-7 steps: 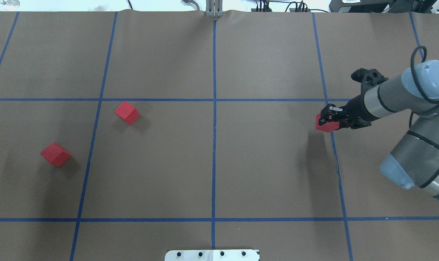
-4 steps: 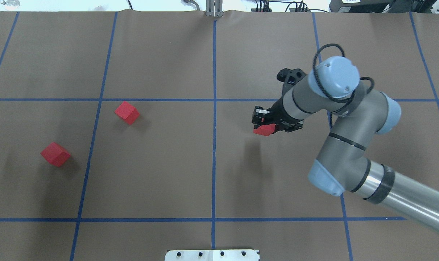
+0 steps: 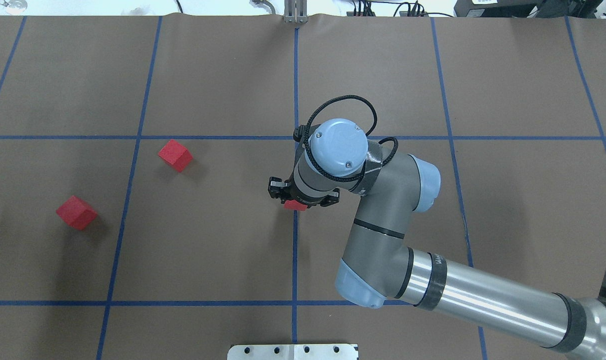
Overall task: Form red blocks into L shape at center
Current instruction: 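Carry the red cube with the right gripper to the table center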
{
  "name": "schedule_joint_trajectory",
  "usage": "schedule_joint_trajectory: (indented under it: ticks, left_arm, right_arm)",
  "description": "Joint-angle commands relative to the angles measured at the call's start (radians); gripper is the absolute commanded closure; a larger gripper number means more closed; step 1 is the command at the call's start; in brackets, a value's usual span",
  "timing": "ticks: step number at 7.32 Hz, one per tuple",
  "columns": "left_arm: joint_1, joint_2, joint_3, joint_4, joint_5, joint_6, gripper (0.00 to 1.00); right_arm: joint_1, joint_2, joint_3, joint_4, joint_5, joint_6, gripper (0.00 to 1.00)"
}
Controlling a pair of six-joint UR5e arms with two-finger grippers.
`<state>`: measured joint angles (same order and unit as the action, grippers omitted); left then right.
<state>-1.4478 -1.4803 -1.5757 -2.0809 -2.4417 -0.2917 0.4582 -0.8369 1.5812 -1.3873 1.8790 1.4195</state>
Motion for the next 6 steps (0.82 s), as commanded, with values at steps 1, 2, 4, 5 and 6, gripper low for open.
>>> schedule_joint_trajectory:
  ticks: [1, 2, 4, 5, 6]
  left_arm:
    - [0.0, 0.0, -0.001, -0.001, -0.013, -0.001, 0.0]
    - [0.0, 0.0, -0.001, -0.001, -0.013, -0.001, 0.0]
    - [0.0, 0.0, -0.001, -0.001, -0.013, -0.001, 0.0]
    - [0.0, 0.0, -0.001, -0.001, -0.013, -0.001, 0.0]
    - [0.0, 0.0, -0.001, -0.001, -0.013, -0.001, 0.0]
  right_arm:
    - [-0.012, 0.009, -0.024, -0.001, -0.001, -0.013, 1.0]
    - [-0.018, 0.004, -0.027, -0.002, -0.001, -0.016, 1.0]
    - [-0.026, 0.007, -0.044, -0.002, -0.003, -0.016, 1.0]
    - [-0.026, 0.005, -0.044, -0.002, -0.003, -0.016, 1.0]
    - [-0.026, 0.002, -0.046, -0.002, -0.003, -0.016, 1.0]
